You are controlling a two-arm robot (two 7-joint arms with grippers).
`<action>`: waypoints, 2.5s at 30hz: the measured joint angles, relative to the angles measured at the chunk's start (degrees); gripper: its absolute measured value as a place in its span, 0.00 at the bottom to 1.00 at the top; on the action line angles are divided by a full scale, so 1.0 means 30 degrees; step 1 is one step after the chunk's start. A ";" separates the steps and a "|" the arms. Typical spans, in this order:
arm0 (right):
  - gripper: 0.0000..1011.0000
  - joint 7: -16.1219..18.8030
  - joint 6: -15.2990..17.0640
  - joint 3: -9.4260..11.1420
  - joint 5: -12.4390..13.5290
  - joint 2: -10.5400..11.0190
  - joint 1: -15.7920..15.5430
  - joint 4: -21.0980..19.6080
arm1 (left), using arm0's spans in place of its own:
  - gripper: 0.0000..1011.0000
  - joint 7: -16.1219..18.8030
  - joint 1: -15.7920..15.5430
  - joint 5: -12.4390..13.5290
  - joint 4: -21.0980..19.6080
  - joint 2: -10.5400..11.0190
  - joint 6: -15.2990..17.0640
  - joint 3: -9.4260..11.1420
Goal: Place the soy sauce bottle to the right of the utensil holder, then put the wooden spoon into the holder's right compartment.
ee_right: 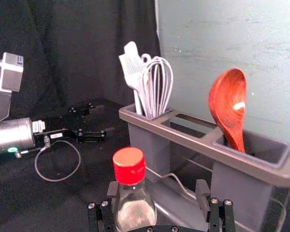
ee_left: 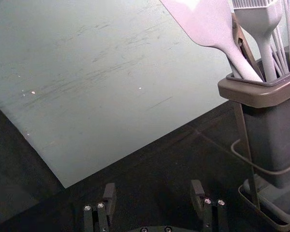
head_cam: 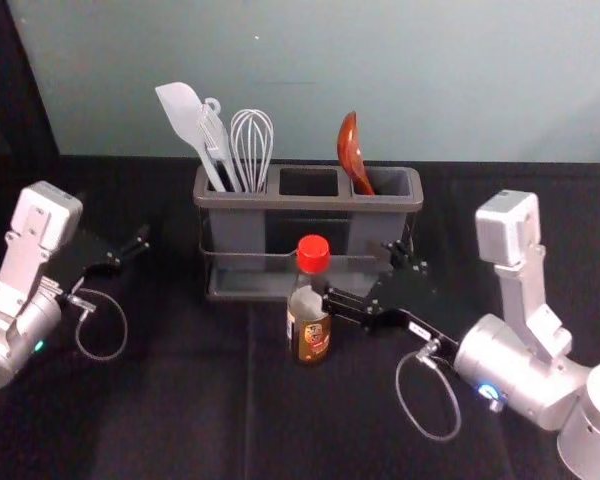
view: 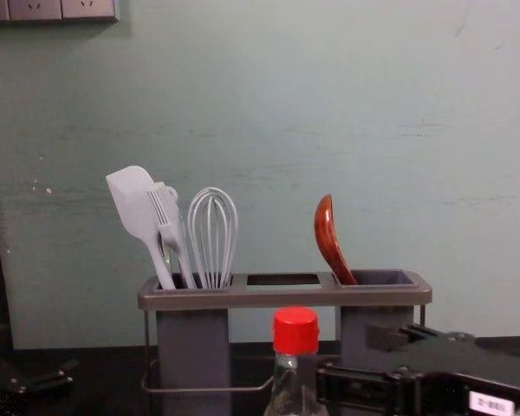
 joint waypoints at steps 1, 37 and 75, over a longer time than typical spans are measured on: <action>0.99 -0.0028 0.0025 -0.0065 -0.0105 -0.0034 0.0093 0.0011 | 0.99 0.0000 0.0000 -0.0001 0.0000 0.0000 0.0001 0.0000; 0.97 -0.0063 -0.0714 -0.1184 -0.1788 -0.2061 0.1541 0.1578 | 0.99 -0.0001 0.0000 0.0000 0.0000 0.0000 0.0001 0.0001; 0.38 -0.0448 0.1199 -0.0424 -0.1088 -0.1397 0.0597 -0.0692 | 0.99 0.0000 0.0000 0.0000 0.0000 0.0000 0.0000 0.0001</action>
